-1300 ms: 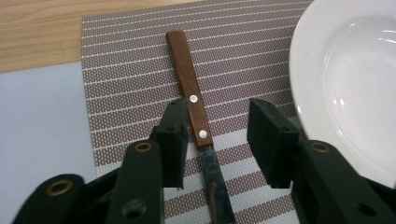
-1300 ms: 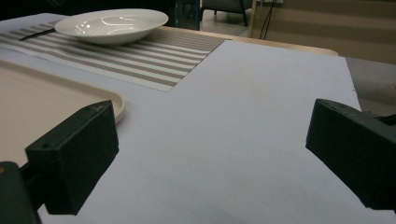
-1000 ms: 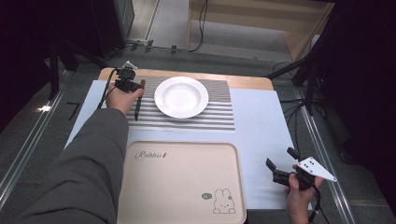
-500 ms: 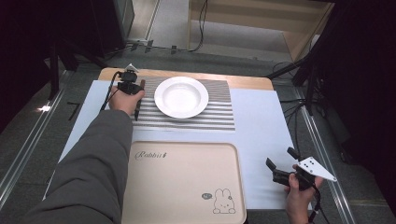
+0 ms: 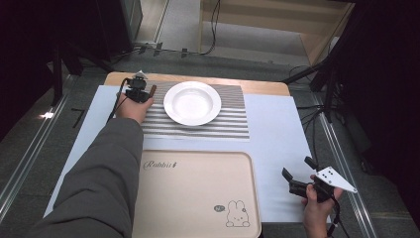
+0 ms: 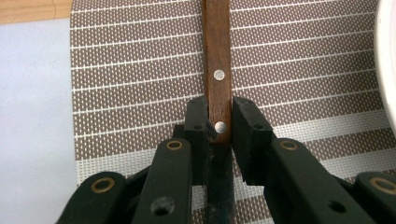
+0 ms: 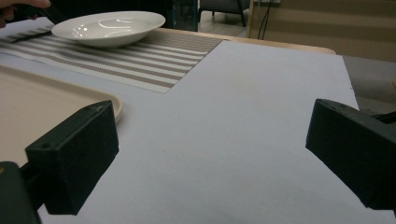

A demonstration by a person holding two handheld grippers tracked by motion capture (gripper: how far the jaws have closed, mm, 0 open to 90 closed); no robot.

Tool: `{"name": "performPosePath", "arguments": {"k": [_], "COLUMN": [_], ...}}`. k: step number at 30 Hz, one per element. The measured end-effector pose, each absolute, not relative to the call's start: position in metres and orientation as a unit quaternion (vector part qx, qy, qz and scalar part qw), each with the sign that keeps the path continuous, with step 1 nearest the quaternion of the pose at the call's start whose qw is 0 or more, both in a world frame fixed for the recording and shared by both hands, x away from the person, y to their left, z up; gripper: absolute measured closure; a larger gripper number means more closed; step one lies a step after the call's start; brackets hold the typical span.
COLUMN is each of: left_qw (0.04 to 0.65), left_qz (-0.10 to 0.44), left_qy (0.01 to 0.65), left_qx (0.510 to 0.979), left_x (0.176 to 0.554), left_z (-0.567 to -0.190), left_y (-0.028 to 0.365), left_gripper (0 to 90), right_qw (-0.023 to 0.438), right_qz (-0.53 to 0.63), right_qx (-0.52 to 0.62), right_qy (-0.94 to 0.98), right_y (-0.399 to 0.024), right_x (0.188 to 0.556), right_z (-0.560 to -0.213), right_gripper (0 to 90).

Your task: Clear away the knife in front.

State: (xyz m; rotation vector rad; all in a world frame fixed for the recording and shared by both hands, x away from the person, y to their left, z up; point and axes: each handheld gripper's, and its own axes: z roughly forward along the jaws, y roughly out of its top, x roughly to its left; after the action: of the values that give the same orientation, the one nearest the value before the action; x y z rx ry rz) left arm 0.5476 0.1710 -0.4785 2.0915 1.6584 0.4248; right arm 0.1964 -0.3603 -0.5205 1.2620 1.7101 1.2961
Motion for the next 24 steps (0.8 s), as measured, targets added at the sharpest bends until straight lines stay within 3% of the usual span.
{"name": "performPosePath", "arguments": {"k": [24], "left_qw": [0.256], "left_qz": [0.133], "left_qy": [0.594], "left_qx": [0.751], "left_x": [0.530], "left_z": [-0.463], "left_y": [0.187], "left_gripper": [76.8], "right_qw": [0.321], "right_qz": [0.493], "right_qx": [0.481], "right_qy": [0.650], "right_y": [-0.360], "right_x": [0.197], "right_z": [-0.521], "right_gripper": [1.0]}}
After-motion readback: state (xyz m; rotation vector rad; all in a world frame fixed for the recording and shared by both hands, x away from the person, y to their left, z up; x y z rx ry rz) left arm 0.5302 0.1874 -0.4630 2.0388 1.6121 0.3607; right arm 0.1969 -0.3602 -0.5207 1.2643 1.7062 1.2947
